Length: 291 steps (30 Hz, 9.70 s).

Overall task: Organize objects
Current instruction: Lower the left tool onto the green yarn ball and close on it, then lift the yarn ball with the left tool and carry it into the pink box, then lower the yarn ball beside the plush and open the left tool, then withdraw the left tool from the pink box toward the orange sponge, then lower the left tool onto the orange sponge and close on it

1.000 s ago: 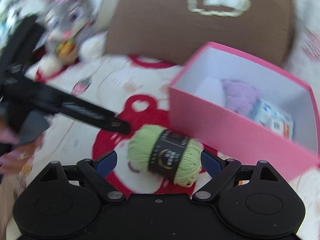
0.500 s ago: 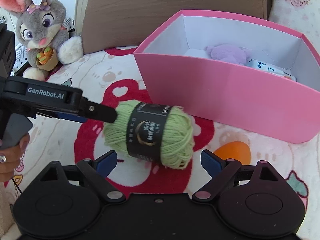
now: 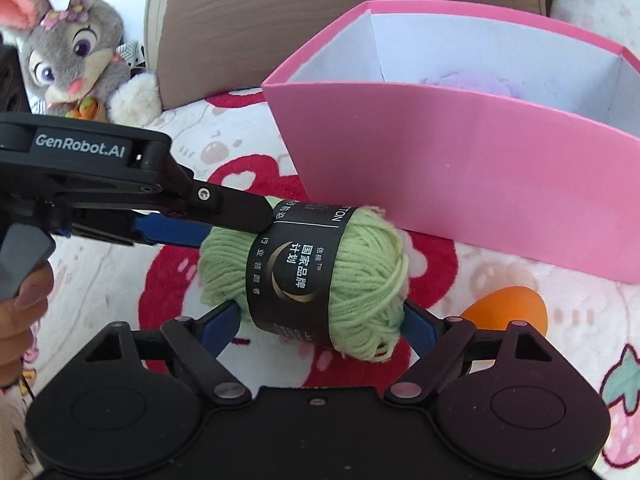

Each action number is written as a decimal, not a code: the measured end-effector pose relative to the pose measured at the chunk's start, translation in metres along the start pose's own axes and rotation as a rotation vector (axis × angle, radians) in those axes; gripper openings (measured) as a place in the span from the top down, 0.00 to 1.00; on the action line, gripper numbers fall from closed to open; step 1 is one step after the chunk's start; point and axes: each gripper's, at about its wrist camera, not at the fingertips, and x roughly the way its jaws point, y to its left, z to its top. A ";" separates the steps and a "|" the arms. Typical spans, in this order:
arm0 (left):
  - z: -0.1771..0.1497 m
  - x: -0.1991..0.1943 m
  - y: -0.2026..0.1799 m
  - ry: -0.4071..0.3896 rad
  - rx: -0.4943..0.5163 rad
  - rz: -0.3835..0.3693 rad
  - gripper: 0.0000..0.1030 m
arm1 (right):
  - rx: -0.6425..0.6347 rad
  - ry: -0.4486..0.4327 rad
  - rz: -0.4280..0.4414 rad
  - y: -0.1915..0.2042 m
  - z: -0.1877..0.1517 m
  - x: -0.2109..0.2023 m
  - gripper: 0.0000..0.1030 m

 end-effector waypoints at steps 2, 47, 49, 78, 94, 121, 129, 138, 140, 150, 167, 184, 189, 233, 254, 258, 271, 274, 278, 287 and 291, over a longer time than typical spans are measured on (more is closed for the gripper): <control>-0.005 0.003 -0.008 0.012 0.038 0.017 0.50 | 0.003 0.003 0.003 0.000 -0.002 0.000 0.15; -0.022 -0.065 -0.076 -0.009 0.140 -0.050 0.49 | -0.013 -0.150 -0.048 0.027 0.001 -0.111 0.22; -0.021 -0.070 -0.082 -0.008 0.160 -0.052 0.49 | -0.028 -0.165 -0.054 0.030 0.001 -0.117 0.22; 0.061 -0.111 -0.180 -0.017 0.279 -0.053 0.44 | -0.062 -0.339 -0.125 0.029 0.089 -0.190 0.22; 0.096 -0.035 -0.168 -0.054 0.276 0.011 0.41 | 0.024 -0.316 -0.095 -0.026 0.119 -0.119 0.22; 0.098 0.064 -0.125 0.008 0.373 0.119 0.44 | 0.199 -0.144 -0.021 -0.089 0.110 -0.029 0.24; 0.094 0.070 -0.124 0.004 0.408 0.171 0.45 | 0.213 -0.117 -0.021 -0.092 0.109 -0.022 0.23; 0.092 0.073 -0.122 0.009 0.430 0.182 0.45 | 0.176 -0.125 -0.060 -0.089 0.107 -0.022 0.30; 0.092 0.073 -0.120 0.006 0.424 0.182 0.45 | 0.184 -0.126 -0.046 -0.091 0.107 -0.022 0.31; 0.095 0.071 -0.116 0.013 0.436 0.261 0.45 | 0.152 -0.127 -0.031 -0.080 0.105 -0.014 0.31; 0.096 0.053 -0.122 -0.025 0.428 0.288 0.45 | 0.138 -0.123 -0.031 -0.078 0.109 -0.041 0.26; 0.084 -0.030 -0.157 -0.038 0.405 0.261 0.45 | -0.009 -0.084 -0.123 -0.036 0.118 -0.117 0.26; 0.078 -0.058 -0.169 -0.061 0.419 0.274 0.45 | -0.041 -0.112 -0.138 -0.022 0.119 -0.148 0.26; -0.030 -0.041 -0.172 0.198 0.436 0.171 0.26 | -0.246 -0.047 -0.051 -0.008 0.006 -0.160 0.14; -0.043 0.038 -0.103 0.187 0.267 0.108 0.17 | -0.141 0.075 -0.133 -0.056 -0.008 -0.057 0.14; -0.046 0.051 -0.102 0.155 0.319 0.133 0.17 | -0.184 0.070 -0.168 -0.056 -0.014 -0.041 0.14; -0.045 0.087 -0.078 0.134 0.214 0.090 0.19 | -0.149 -0.004 -0.214 -0.056 -0.013 -0.022 0.15; -0.048 0.087 -0.079 0.100 0.226 0.088 0.25 | -0.150 -0.012 -0.216 -0.056 -0.012 -0.019 0.15; -0.051 0.089 -0.083 0.083 0.258 0.101 0.36 | -0.156 -0.015 -0.212 -0.055 -0.012 -0.017 0.15; -0.050 0.092 -0.081 0.066 0.238 0.076 0.49 | -0.204 -0.019 -0.208 -0.050 -0.016 -0.007 0.20; -0.047 0.092 -0.076 0.076 0.192 0.030 0.52 | -0.198 -0.020 -0.220 -0.051 -0.014 -0.008 0.31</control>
